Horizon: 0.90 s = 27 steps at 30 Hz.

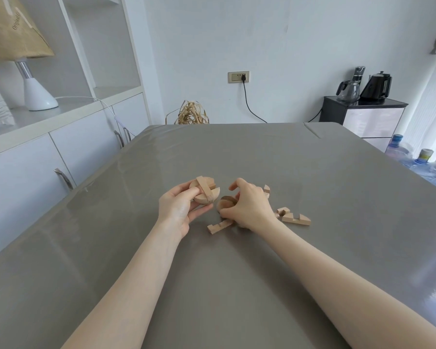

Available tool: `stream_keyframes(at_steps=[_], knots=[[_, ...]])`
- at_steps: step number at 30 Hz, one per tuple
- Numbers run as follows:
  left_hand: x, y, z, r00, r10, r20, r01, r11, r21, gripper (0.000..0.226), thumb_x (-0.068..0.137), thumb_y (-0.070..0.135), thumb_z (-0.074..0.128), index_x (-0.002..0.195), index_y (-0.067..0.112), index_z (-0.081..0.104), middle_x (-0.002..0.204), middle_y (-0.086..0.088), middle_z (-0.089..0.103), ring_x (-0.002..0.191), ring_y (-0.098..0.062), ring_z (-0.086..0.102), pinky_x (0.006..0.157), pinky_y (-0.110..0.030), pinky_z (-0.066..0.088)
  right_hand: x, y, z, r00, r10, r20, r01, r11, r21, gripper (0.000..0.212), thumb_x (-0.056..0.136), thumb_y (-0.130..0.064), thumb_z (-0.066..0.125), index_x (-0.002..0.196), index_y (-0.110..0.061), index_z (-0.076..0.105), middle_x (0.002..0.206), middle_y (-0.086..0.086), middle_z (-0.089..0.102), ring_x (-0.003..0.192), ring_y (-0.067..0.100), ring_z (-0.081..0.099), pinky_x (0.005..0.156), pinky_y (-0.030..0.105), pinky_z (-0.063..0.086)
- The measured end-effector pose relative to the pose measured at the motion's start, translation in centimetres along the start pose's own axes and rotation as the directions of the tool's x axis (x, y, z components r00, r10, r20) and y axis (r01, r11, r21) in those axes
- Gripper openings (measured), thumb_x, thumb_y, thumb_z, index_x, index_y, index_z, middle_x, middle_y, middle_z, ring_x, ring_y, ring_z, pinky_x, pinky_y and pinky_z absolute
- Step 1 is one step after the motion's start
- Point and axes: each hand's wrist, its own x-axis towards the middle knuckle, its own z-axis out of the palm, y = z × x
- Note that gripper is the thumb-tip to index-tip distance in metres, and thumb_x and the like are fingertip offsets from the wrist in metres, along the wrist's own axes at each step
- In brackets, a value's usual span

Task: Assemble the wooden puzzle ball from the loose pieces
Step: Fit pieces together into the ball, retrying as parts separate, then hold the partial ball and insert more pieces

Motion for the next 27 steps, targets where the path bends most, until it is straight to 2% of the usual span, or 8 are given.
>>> stream_keyframes(at_steps=[3,6,9,13,16,21,23,27], knots=[[0.0,-0.1,0.0,1.000,-0.025,0.011,0.024,0.999,0.023,0.013,0.086,-0.004,0.059,0.087,0.008,0.065,0.078,-0.009,0.073,0.074,-0.024,0.072,0.062,-0.035,0.061,-0.1,1.0,-0.9,0.999,-0.032,-0.008,0.032,0.996,0.079,0.043,0.069,-0.021,0.071,0.108,-0.020,0.054,0.096,0.000,0.058,0.085,0.018,0.053,0.068,0.024,0.039],[0.0,-0.4,0.0,0.998,-0.052,0.037,0.050,0.997,0.064,0.015,0.087,-0.004,0.055,0.091,0.006,0.065,0.079,-0.010,0.073,0.072,-0.024,0.072,0.060,-0.034,0.060,-0.3,1.7,-1.9,0.999,-0.018,-0.036,0.027,0.962,0.272,0.036,0.070,-0.018,0.075,0.103,-0.020,0.060,0.089,-0.006,0.061,0.089,0.018,0.061,0.073,0.023,0.051],[-0.1,-0.7,0.2,0.996,-0.068,0.057,0.060,0.990,0.125,0.019,0.087,-0.005,0.055,0.101,0.004,0.066,0.087,-0.014,0.072,0.077,-0.025,0.072,0.059,-0.033,0.060,-0.4,1.8,-2.9,0.998,-0.004,-0.066,0.035,0.879,0.476,0.031,0.072,-0.015,0.078,0.099,-0.019,0.064,0.095,-0.002,0.066,0.094,0.014,0.063,0.081,0.023,0.053],[-0.5,-0.9,0.4,0.989,-0.099,0.109,0.079,0.982,0.170,0.022,0.085,-0.003,0.061,0.106,0.000,0.066,0.094,-0.017,0.073,0.080,-0.028,0.072,0.060,-0.034,0.060,-0.7,1.3,-3.7,0.998,-0.054,-0.018,0.053,0.755,0.654,0.030,0.073,-0.013,0.080,0.101,-0.018,0.068,0.097,0.000,0.070,0.092,0.011,0.066,0.080,0.020,0.050],[-0.8,-0.9,0.5,0.980,-0.125,0.153,0.096,0.978,0.185,0.021,0.083,-0.002,0.064,0.104,0.000,0.065,0.086,-0.014,0.074,0.076,-0.028,0.072,0.066,-0.037,0.061,-1.0,0.6,-3.8,0.990,-0.132,0.045,0.064,0.722,0.688,0.031,0.074,-0.010,0.079,0.103,-0.013,0.069,0.096,0.002,0.072,0.092,0.011,0.068,0.081,0.018,0.051],[-0.9,-0.5,0.4,0.967,-0.159,0.197,0.117,0.971,0.210,0.023,0.080,-0.003,0.066,0.103,0.002,0.062,0.080,-0.015,0.072,0.071,-0.031,0.072,0.061,-0.035,0.061,-1.1,0.2,-3.6,0.973,-0.216,0.077,0.105,0.718,0.688,0.034,0.072,-0.007,0.080,0.103,-0.017,0.069,0.099,0.003,0.073,0.099,0.013,0.068,0.089,0.025,0.053],[-1.1,-0.5,0.4,0.956,-0.185,0.226,0.134,0.965,0.224,0.026,0.081,-0.002,0.066,0.107,0.000,0.062,0.084,-0.016,0.072,0.073,-0.031,0.072,0.058,-0.032,0.059,-1.1,0.2,-3.7,0.969,-0.230,0.086,0.111,0.720,0.685,0.036,0.070,-0.006,0.082,0.102,-0.020,0.069,0.100,0.002,0.073,0.100,0.012,0.068,0.091,0.027,0.052],[-1.2,-0.4,0.5,0.939,-0.226,0.260,0.161,0.956,0.246,0.033,0.081,0.004,0.067,0.114,-0.001,0.063,0.103,-0.021,0.071,0.086,-0.037,0.071,0.065,-0.032,0.060,-1.2,0.3,-3.9,0.965,-0.241,0.102,0.111,0.732,0.673,0.039,0.069,-0.003,0.081,0.103,-0.018,0.069,0.105,0.004,0.072,0.103,0.012,0.066,0.095,0.028,0.051]])
